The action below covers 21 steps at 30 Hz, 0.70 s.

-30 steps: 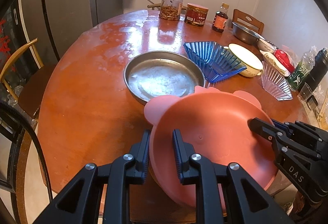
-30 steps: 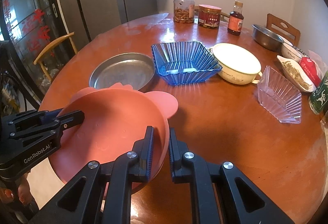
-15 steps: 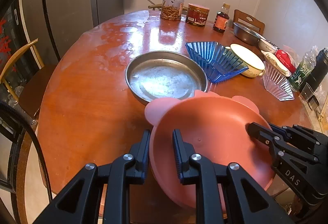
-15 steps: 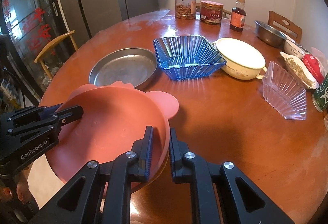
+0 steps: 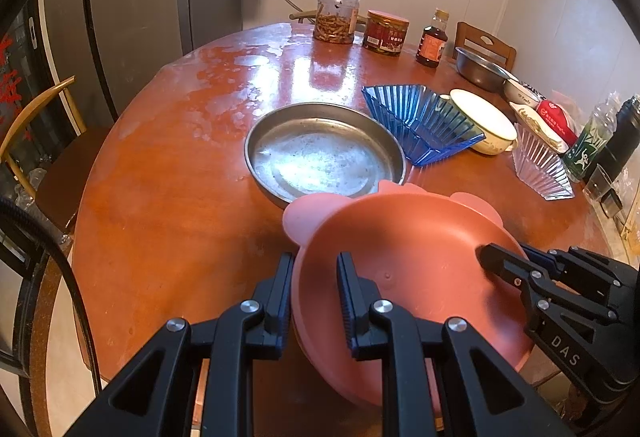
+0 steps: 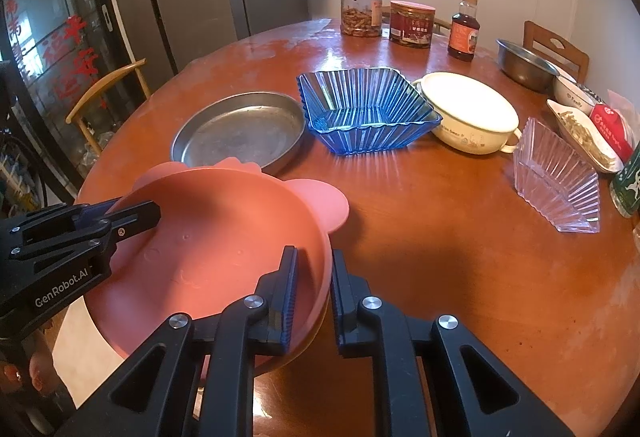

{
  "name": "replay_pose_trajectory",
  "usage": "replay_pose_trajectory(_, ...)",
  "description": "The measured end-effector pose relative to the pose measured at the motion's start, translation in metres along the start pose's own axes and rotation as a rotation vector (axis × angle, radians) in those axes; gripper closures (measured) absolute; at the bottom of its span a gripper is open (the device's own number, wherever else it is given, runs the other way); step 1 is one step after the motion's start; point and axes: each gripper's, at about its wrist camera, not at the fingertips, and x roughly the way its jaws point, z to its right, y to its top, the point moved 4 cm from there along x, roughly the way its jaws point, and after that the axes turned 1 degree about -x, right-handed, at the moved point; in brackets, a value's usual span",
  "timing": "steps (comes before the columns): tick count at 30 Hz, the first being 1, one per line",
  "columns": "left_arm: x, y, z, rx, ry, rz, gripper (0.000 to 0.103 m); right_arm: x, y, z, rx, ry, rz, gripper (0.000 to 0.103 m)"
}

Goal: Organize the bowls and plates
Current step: 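Hold the pink plate with both grippers beside the metal tray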

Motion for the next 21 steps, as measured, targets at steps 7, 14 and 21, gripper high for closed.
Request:
replay_pose_trajectory(7, 0.0032, -0.0011, -0.0001, 0.001, 0.008, -0.007, 0.081, -0.0001, 0.0000, -0.0031, -0.018, -0.009, 0.003, 0.085)
replay_pose_trajectory(14, 0.0042, -0.0013, -0.0005, 0.005, 0.011, -0.002, 0.081, 0.0007, 0.0003, -0.0041, -0.024, -0.012, 0.000, 0.084)
replay_pose_trajectory(21, 0.0045, -0.0025, -0.0001, 0.002, 0.010, -0.003, 0.081, 0.0001, -0.0007, -0.0049, -0.023, -0.002, -0.008, 0.083)
